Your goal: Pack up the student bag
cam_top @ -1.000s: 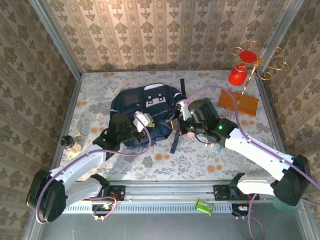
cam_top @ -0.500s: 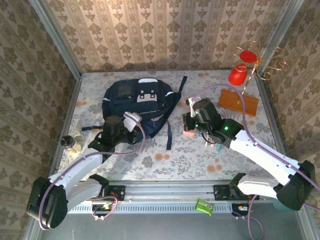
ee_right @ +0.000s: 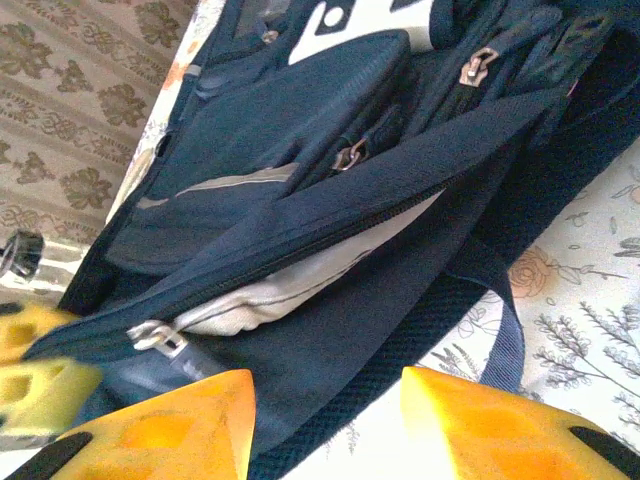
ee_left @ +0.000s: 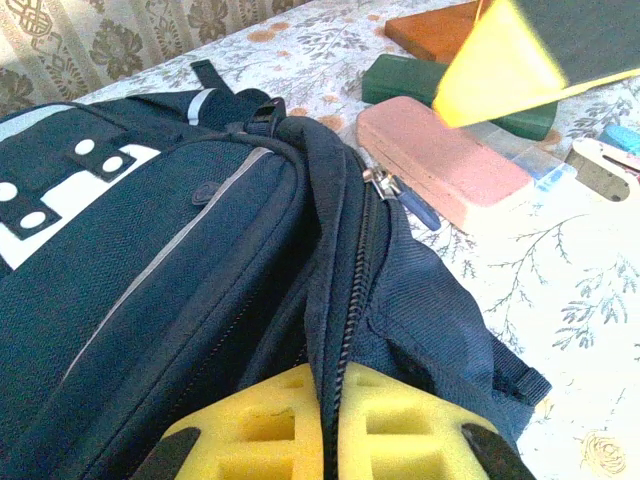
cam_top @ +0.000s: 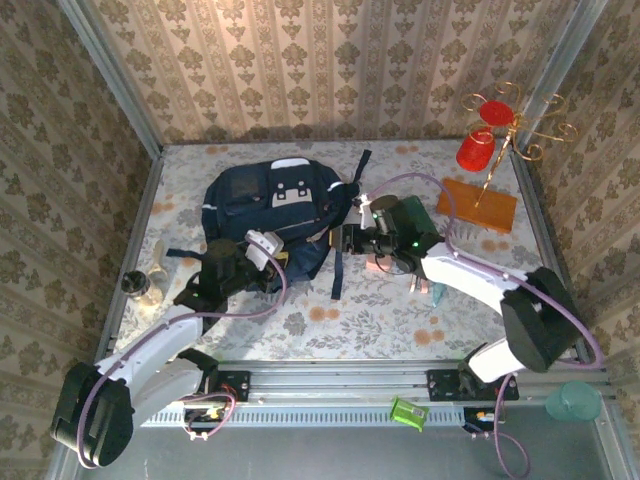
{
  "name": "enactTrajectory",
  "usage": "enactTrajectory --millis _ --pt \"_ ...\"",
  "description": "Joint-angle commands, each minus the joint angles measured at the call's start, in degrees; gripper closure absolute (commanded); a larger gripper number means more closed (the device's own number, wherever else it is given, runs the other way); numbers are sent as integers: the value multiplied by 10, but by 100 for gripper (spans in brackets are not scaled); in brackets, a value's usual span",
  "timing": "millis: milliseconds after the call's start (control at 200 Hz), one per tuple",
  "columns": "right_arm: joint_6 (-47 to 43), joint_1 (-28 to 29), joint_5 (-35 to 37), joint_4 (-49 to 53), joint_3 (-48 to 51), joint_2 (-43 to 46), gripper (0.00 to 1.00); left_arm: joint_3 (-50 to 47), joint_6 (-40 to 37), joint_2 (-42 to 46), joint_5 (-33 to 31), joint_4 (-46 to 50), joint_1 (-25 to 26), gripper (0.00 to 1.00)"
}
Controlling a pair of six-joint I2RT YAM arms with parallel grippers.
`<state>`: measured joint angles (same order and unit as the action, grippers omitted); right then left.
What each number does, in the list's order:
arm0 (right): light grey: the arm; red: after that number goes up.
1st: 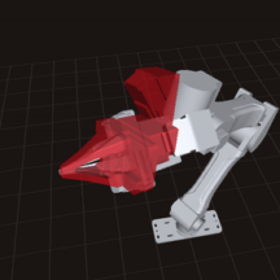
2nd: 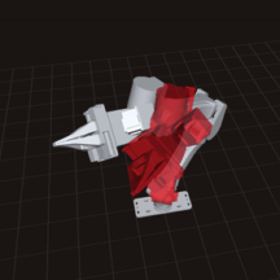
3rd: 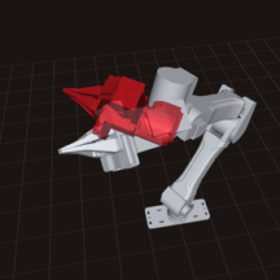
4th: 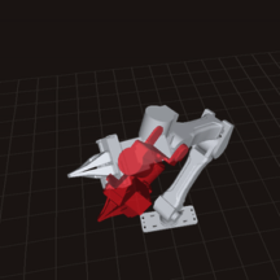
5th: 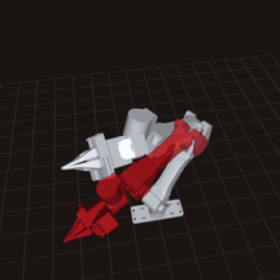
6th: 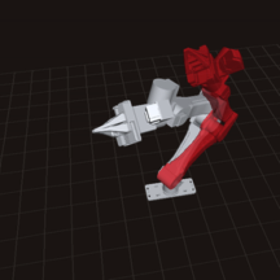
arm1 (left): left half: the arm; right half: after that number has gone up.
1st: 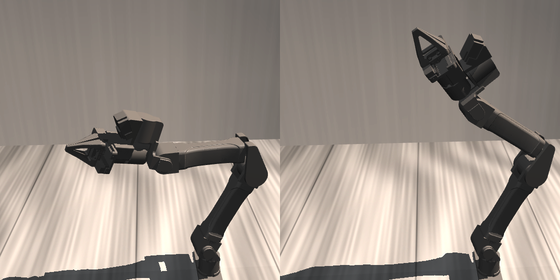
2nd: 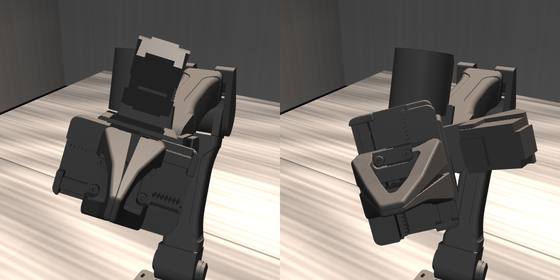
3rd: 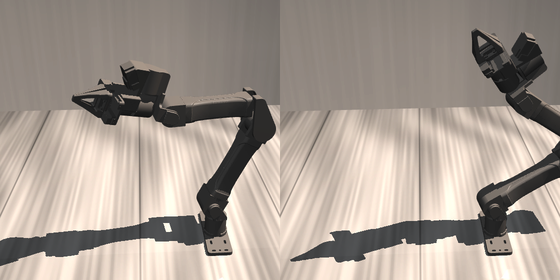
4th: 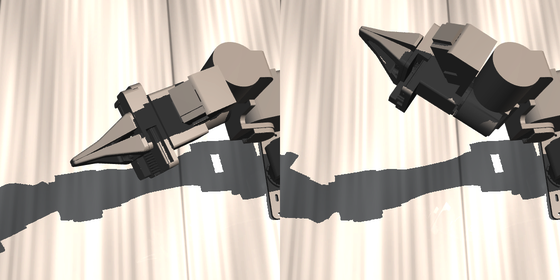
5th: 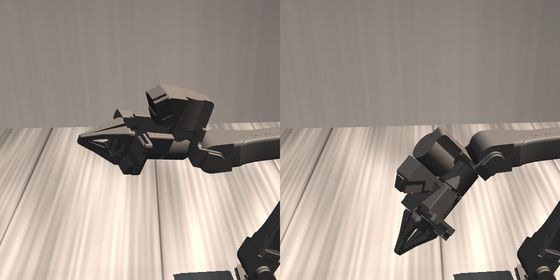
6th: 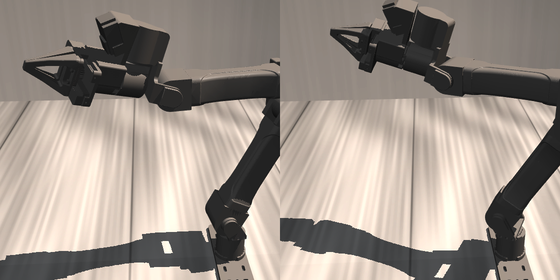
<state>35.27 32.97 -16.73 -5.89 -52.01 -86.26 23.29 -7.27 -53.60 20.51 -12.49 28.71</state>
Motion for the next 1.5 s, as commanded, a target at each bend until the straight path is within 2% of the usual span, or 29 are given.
enactTrajectory --millis 0,170,380,500,700,920,1130,1240,1410,1495 --pt "118 -20 -48 -107 5 -23 52 8 8 12 34 -63 -3 100" --pt "215 -15 -55 -116 -3 -42 44 10 -1 6 27 -56 1 100" --pt "257 -4 -49 -49 -32 -56 42 17 -16 -4 16 -40 11 100" --pt "286 1 -52 -51 -33 -70 41 18 -24 -5 9 -34 19 100" --pt "325 5 -58 -81 -35 -98 41 20 -46 -7 0 -23 33 100" --pt "342 12 -67 -94 -59 -116 49 25 -77 -22 -16 -7 49 100" --pt "348 14 -72 -93 -68 -126 51 32 -93 -40 -28 4 62 100" --pt "365 16 -68 -117 -65 -134 59 35 -98 -49 -28 5 69 100" --pt "427 16 -51 -241 -56 -136 82 40 -101 -64 -28 18 77 100" --pt "450 17 -35 -303 -54 -128 89 40 -99 -66 -29 20 79 100"
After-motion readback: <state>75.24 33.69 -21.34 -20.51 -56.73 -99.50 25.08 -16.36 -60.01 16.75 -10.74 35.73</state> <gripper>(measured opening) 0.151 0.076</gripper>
